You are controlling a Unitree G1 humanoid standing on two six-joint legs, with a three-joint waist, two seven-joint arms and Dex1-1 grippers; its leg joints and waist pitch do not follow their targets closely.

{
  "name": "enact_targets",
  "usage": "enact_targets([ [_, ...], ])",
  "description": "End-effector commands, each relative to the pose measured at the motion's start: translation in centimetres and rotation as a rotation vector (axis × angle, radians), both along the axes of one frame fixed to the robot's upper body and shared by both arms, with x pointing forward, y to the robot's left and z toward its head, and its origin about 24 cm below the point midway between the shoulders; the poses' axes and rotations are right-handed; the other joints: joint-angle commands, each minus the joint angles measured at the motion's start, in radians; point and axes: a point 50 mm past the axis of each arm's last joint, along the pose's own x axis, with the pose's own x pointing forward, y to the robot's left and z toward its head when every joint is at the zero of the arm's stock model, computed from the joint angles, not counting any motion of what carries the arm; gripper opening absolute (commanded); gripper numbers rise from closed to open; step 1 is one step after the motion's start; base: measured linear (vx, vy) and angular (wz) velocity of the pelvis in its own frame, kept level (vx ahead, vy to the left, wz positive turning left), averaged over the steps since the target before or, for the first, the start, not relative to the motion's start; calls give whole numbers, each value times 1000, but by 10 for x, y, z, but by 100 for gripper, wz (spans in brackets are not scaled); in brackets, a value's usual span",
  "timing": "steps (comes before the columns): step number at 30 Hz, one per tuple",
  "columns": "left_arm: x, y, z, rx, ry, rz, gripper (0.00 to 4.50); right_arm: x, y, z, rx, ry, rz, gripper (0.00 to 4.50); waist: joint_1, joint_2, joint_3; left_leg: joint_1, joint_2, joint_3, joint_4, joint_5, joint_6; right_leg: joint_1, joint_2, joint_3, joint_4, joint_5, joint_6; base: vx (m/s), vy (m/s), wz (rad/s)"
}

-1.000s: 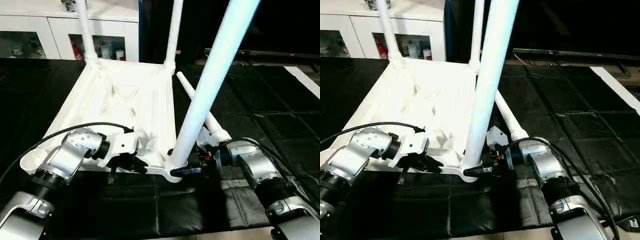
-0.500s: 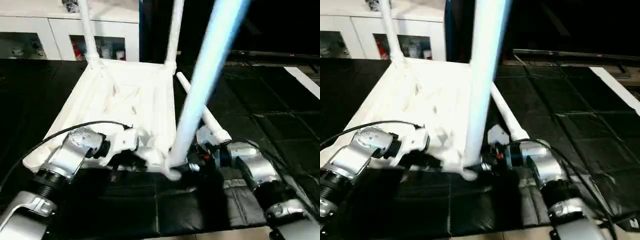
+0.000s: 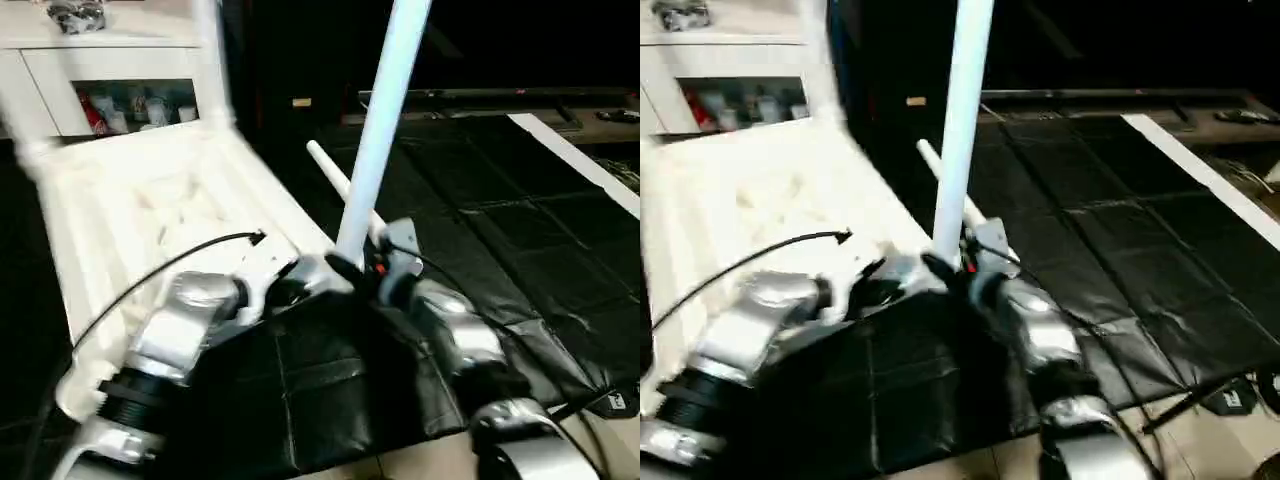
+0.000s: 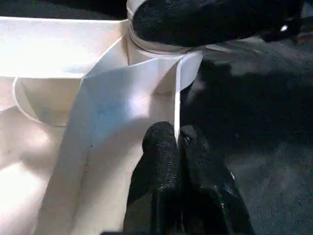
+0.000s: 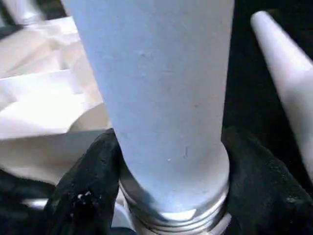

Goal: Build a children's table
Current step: Rotate leg to tighten

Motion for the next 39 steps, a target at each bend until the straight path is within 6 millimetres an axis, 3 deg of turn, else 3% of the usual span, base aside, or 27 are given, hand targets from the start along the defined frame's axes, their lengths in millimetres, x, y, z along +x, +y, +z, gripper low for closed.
enact_targets([
  [1, 1, -29, 23, -54, -85, -77, 0, -8, 28, -7, 4, 48, 76, 340, 10, 14, -68, 0, 25, -8, -63, -217, 16, 54, -86, 61, -90, -314, -135, 0, 0, 0],
  [6, 4, -22, 25, -11, -89, -51, 0, -5, 23, -5, 18, 41, 42, 378, 10, 19, -67, 0, 24, -8, -65, -220, 20, 55, -84, 62, -87, -270, -147, 0, 0, 0],
  [12, 5, -6, 19, 49, -71, -56, 0, -7, 11, -2, -11, -25, 100, 428, 10, 17, -67, 1, 25, -8, -66, -237, 18, 55, -85, 62, -88, -278, -147, 0, 0, 0],
  [19, 3, 20, 15, 89, -78, -216, 0, -20, -36, 9, -32, -125, 354, 447, 31, 17, -66, 1, 24, -7, -65, -233, 47, 57, -84, 62, -92, -279, -136, 0, 0, 0],
  [21, 1, 22, 16, 95, -97, -269, 0, -20, -42, 11, -42, -132, 375, 447, 33, 14, -67, 2, 26, -7, -66, -231, 41, 57, -85, 63, -90, -290, -136, 0, 0, 0],
  [23, -4, 25, 20, 76, -76, -360, 0, -22, -55, 17, -73, -151, 455, 447, 36, 16, -67, 4, 28, -8, -65, -232, 40, 56, -86, 62, -89, -289, -142, 0, 0, 0],
  [25, -8, 27, 22, 74, -62, -428, 0, -24, -61, 21, -83, -152, 525, 447, 44, 18, -67, 14, 30, -2, -62, -230, 43, 47, -85, 66, -88, -262, -165, 0, 0, 0],
  [33, -12, 36, 21, 124, -23, -605, 0, -30, -57, 24, -192, -132, 785, 447, 67, 18, -69, 8, 33, -2, -64, -218, 37, 50, -84, 64, -79, -242, -170, 0, 0, 0],
  [35, -12, 37, 21, 128, -22, -621, 0, -30, -55, 23, -206, -135, 805, 447, 72, 19, -68, 9, 33, -2, -64, -231, 30, 49, -88, 64, -83, -277, -160, 0, 0, 0],
  [36, -13, 36, 21, 129, -19, -648, 0, -29, -50, 23, -213, -145, 825, 447, 76, 12, -69, 10, 34, -2, -65, -225, 25, 49, -90, 66, -83, -286, -155, 0, 0, 0],
  [39, -14, 34, 22, 126, -15, -677, 0, -28, -45, 23, -199, -147, 835, 447, 78, 13, -69, 9, 36, -3, -66, -225, 21, 49, -91, 66, -82, -288, -155, 0, 0, 0],
])
